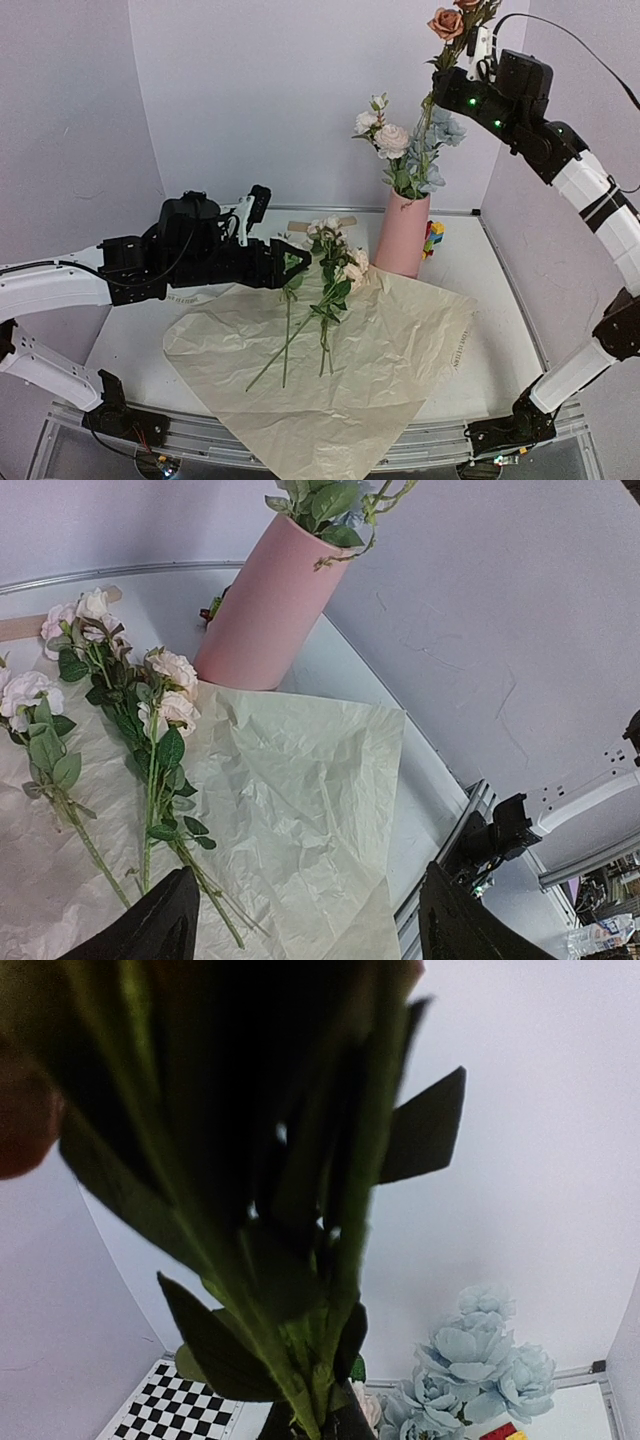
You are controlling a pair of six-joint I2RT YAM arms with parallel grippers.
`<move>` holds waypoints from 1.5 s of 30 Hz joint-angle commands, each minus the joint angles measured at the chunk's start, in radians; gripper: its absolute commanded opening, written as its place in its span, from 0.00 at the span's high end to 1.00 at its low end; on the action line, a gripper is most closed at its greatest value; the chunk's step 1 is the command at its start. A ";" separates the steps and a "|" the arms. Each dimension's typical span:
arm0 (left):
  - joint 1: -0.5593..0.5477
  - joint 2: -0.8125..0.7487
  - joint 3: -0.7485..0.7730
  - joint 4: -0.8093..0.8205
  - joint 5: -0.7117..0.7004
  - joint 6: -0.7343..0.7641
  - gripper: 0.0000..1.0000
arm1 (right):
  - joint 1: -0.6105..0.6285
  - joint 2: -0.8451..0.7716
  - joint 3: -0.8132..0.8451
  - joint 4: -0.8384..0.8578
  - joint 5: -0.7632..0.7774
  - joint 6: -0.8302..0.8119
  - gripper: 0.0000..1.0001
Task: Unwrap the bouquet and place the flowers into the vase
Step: Insert the fake flower into the vase.
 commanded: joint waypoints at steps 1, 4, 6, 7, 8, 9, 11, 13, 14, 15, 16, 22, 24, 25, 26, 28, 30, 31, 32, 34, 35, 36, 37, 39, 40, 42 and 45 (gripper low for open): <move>-0.002 0.018 0.016 0.044 0.004 -0.002 0.24 | -0.034 0.012 -0.032 0.099 -0.054 0.075 1.00; -0.002 0.021 0.017 0.044 0.003 0.001 0.24 | -0.050 0.017 -0.061 0.117 -0.064 0.099 1.00; -0.002 0.022 0.017 0.044 -0.001 0.003 0.24 | -0.059 0.018 -0.088 0.135 -0.064 0.107 1.00; -0.002 0.022 0.016 0.044 -0.002 0.003 0.24 | -0.066 0.020 -0.099 0.145 -0.069 0.112 1.00; -0.002 0.022 0.016 0.044 -0.003 0.003 0.24 | -0.074 0.022 -0.109 0.157 -0.077 0.118 1.00; -0.002 0.023 0.015 0.044 -0.005 0.004 0.24 | -0.081 0.024 -0.122 0.167 -0.087 0.125 1.00; -0.002 0.025 0.014 0.044 -0.007 0.005 0.24 | -0.094 0.028 -0.146 0.183 -0.098 0.134 1.00; -0.002 0.028 0.014 0.044 -0.008 0.006 0.24 | -0.104 0.029 -0.176 0.201 -0.101 0.135 1.00; -0.002 0.028 0.014 0.044 -0.008 0.006 0.24 | -0.108 0.029 -0.195 0.211 -0.100 0.134 1.00; -0.001 0.029 0.014 0.044 -0.008 0.006 0.24 | -0.114 0.029 -0.212 0.220 -0.100 0.134 1.00; -0.001 0.029 0.013 0.043 -0.008 0.007 0.24 | -0.119 0.029 -0.229 0.228 -0.099 0.133 1.00; -0.002 0.035 0.010 0.044 -0.010 0.006 0.24 | -0.139 0.022 -0.336 0.253 -0.090 0.132 1.00; -0.002 0.035 0.010 0.044 -0.010 0.006 0.24 | -0.139 0.014 -0.378 0.265 -0.095 0.130 1.00; -0.002 0.036 0.010 0.044 -0.010 0.006 0.24 | -0.140 0.012 -0.392 0.270 -0.098 0.128 1.00; -0.002 0.038 0.011 0.044 -0.009 0.006 0.24 | -0.140 0.010 -0.405 0.274 -0.102 0.126 1.00; -0.002 0.037 0.012 0.044 -0.008 0.006 0.24 | -0.139 0.006 -0.435 0.279 -0.111 0.125 1.00; -0.002 0.037 0.012 0.043 -0.007 0.005 0.24 | -0.140 0.006 -0.464 0.289 -0.124 0.123 1.00; -0.001 0.038 0.013 0.043 -0.007 0.005 0.24 | -0.140 0.006 -0.478 0.295 -0.133 0.123 1.00; -0.002 0.038 0.013 0.044 -0.006 0.004 0.24 | -0.140 0.008 -0.490 0.300 -0.140 0.122 1.00; -0.002 0.040 0.014 0.044 -0.005 0.003 0.24 | -0.140 0.014 -0.507 0.304 -0.148 0.123 1.00; -0.002 0.040 0.015 0.044 -0.003 0.003 0.24 | -0.140 0.016 -0.516 0.305 -0.153 0.124 1.00; -0.002 0.040 0.016 0.044 -0.001 0.002 0.24 | -0.140 0.018 -0.525 0.307 -0.159 0.124 1.00; -0.002 0.040 0.016 0.044 0.000 0.001 0.24 | -0.140 0.019 -0.534 0.307 -0.166 0.123 1.00; -0.002 0.040 0.016 0.043 0.001 -0.001 0.24 | -0.140 0.020 -0.549 0.309 -0.179 0.124 0.95; -0.002 0.040 0.016 0.043 0.001 -0.002 0.25 | -0.140 0.017 -0.555 0.309 -0.186 0.123 0.90; -0.002 0.038 0.015 0.044 0.001 -0.003 0.24 | -0.140 0.007 -0.566 0.309 -0.198 0.122 0.78; -0.002 0.036 0.013 0.044 0.001 -0.004 0.25 | -0.140 -0.024 -0.586 0.309 -0.202 0.121 0.53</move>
